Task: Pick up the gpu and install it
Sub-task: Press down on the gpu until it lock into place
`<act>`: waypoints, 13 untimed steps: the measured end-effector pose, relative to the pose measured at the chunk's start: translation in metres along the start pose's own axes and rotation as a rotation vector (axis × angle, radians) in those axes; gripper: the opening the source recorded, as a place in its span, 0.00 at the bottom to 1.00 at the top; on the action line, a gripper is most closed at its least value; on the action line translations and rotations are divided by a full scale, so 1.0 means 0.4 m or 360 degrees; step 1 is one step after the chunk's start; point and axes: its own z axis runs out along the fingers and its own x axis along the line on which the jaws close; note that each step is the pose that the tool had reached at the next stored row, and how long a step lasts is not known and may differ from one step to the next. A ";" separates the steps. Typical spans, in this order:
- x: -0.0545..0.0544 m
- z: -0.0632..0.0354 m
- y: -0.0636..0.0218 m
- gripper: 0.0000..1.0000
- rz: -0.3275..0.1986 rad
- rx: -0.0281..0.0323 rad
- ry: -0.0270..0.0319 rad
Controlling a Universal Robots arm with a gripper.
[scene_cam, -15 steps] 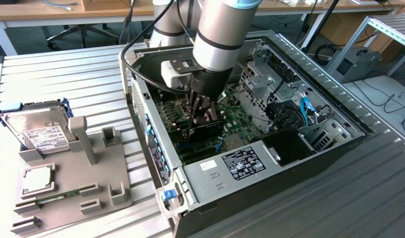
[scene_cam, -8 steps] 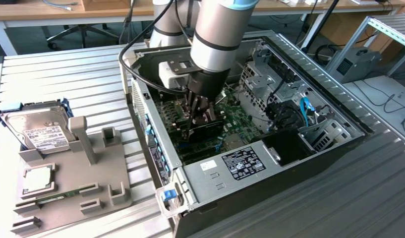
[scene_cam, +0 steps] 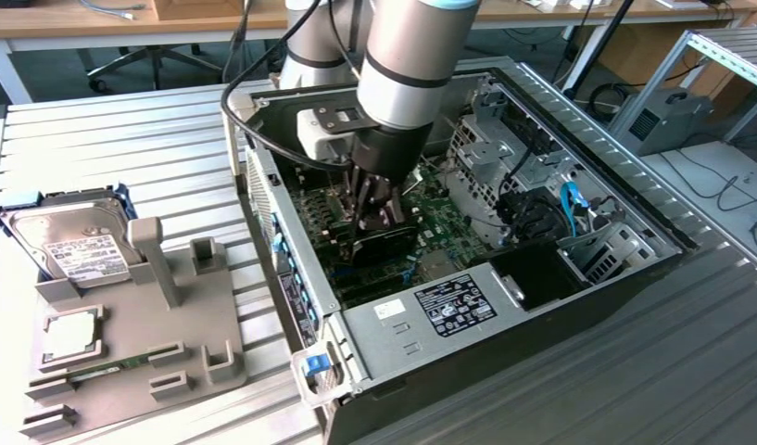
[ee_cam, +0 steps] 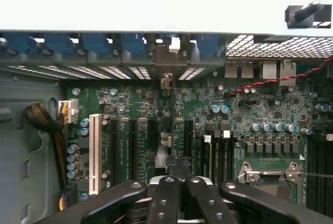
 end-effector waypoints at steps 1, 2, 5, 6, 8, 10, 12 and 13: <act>0.000 -0.005 0.000 0.11 0.0000 0.00002 -0.00002; 0.000 -0.008 -0.002 0.11 0.0000 0.00003 -0.00006; 0.000 -0.012 -0.026 0.11 0.0000 -0.00094 -0.00004; 0.000 -0.013 -0.034 0.11 0.0000 -0.00131 -0.00005; 0.001 -0.017 -0.052 0.11 0.0000 -0.00194 -0.00002; 0.001 -0.020 -0.061 0.11 0.0000 -0.00214 -0.00004; 0.001 -0.020 -0.062 0.11 0.0000 -0.00220 -0.00007; 0.001 -0.020 -0.062 0.11 0.0000 -0.00221 -0.00004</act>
